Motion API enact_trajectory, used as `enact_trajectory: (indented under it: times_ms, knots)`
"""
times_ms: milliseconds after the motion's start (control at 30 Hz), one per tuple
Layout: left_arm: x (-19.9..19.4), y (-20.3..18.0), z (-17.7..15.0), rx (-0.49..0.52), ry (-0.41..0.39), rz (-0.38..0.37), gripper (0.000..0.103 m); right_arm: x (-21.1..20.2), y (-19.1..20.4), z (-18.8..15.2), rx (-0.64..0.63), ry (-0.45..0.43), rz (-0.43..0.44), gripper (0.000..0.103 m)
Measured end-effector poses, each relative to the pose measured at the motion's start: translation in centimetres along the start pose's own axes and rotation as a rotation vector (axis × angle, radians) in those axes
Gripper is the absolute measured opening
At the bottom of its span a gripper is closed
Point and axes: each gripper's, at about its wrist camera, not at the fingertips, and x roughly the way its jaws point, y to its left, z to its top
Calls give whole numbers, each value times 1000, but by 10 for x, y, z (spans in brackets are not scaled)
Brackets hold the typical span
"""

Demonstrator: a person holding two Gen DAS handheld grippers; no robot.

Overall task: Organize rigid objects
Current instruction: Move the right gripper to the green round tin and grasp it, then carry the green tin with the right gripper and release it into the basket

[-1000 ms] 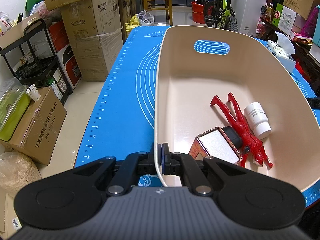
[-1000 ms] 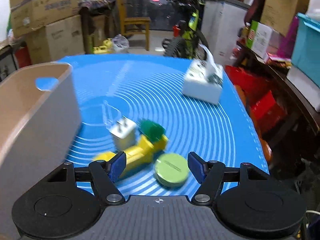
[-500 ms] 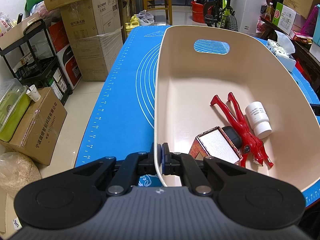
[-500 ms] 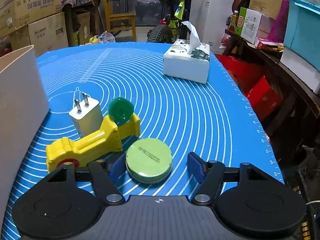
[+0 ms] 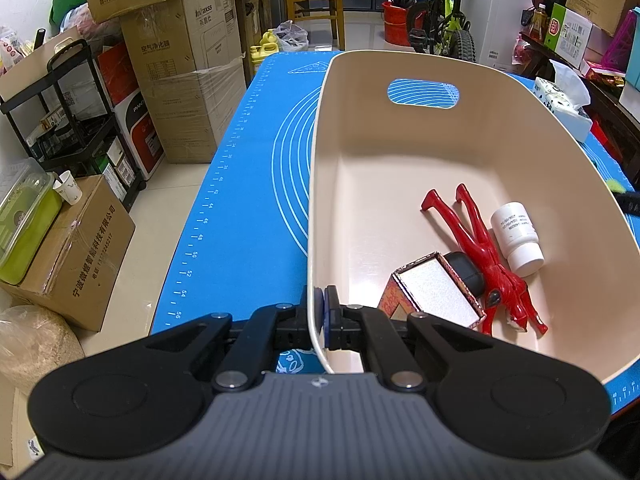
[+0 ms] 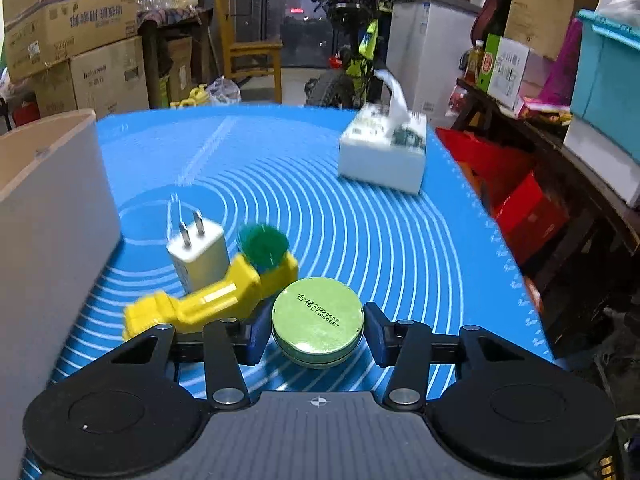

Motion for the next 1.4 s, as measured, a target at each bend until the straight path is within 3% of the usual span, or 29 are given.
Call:
enact_trajectory:
  times_ms: [233, 600, 933, 1167, 1400]
  knots:
    - [0, 0, 0, -1, 0, 0, 6, -36, 27, 24, -36, -92, 11, 54]
    - [0, 1, 1, 0, 1, 1, 6, -85, 100, 69, -106, -191, 163, 54]
    - [-2, 0, -1, -2, 1, -2, 6, -86, 183, 61, -225, -67, 332, 54]
    - [-2, 1, -1, 1, 0, -3, 5, -78, 222, 41, -327, 36, 353, 54]
    - [-2, 0, -1, 1, 0, -2, 5, -69, 231, 38, -359, 131, 363, 54]
